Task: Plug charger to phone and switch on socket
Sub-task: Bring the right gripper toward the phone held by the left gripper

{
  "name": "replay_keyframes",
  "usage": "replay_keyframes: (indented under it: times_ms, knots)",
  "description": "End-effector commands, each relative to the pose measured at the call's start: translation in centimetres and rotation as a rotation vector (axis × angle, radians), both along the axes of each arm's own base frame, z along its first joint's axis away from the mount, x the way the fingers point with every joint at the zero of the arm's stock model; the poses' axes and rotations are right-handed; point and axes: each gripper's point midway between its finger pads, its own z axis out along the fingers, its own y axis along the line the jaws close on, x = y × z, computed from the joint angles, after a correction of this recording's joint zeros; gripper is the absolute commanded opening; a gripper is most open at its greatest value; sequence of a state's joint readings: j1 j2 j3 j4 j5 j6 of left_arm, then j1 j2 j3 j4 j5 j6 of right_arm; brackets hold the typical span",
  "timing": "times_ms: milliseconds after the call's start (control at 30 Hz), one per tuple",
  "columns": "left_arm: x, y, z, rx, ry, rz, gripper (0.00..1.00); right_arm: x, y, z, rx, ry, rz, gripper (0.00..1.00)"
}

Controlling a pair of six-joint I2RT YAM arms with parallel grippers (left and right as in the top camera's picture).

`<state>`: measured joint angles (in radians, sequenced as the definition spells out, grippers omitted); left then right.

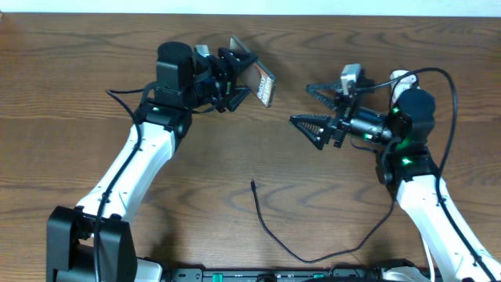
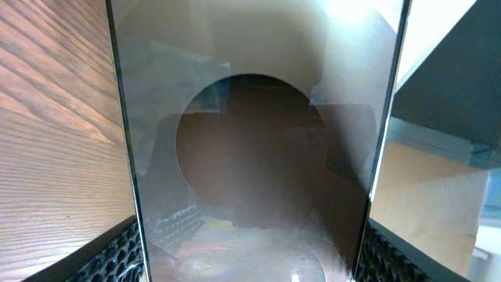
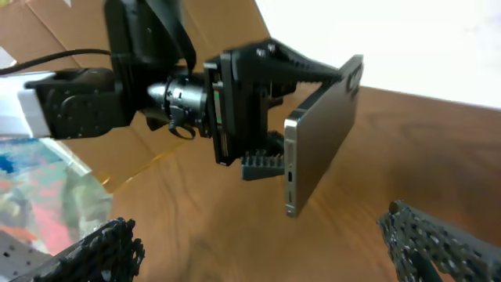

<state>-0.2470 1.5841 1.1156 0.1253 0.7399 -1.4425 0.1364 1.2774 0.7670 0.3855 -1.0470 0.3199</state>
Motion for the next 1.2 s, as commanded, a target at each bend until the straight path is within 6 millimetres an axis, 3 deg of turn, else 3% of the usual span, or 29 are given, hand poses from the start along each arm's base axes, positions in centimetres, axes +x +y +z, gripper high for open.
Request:
replay_keyframes:
  times_ms: [0, 133, 400, 667, 967, 1167]
  knots:
    - [0.2, -1.1, 2.2, -0.013, -0.068, 0.001, 0.07, 0.6, 0.9, -0.3, 0.01, 0.05, -0.023, 0.99]
    - [0.1, -1.6, 2.1, -0.007, -0.069, 0.001, 0.08, 1.3, 1.1, -0.7, 0.002, 0.072, -0.078, 0.99]
    - [-0.5, -2.6, 2.1, -0.009, -0.066, -0.019, 0.07, 2.9, 0.9, -3.4, -0.086, 0.13, -0.233, 0.98]
    - [-1.3, -4.2, 2.1, -0.005, -0.068, -0.048, 0.07, 3.1, 0.8, -3.9, -0.124, 0.101, -0.254, 0.91]
    - [-2.6, -6.2, 2.0, -0.002, -0.069, -0.09, 0.07, 3.2, 0.8, -3.9, -0.129, 0.092, -0.26, 0.9]
    - [-2.6, -6.4, 2.0, 0.003, -0.07, -0.083, 0.07, 3.6, 0.5, -4.0, -0.134, 0.096, -0.29, 0.82]
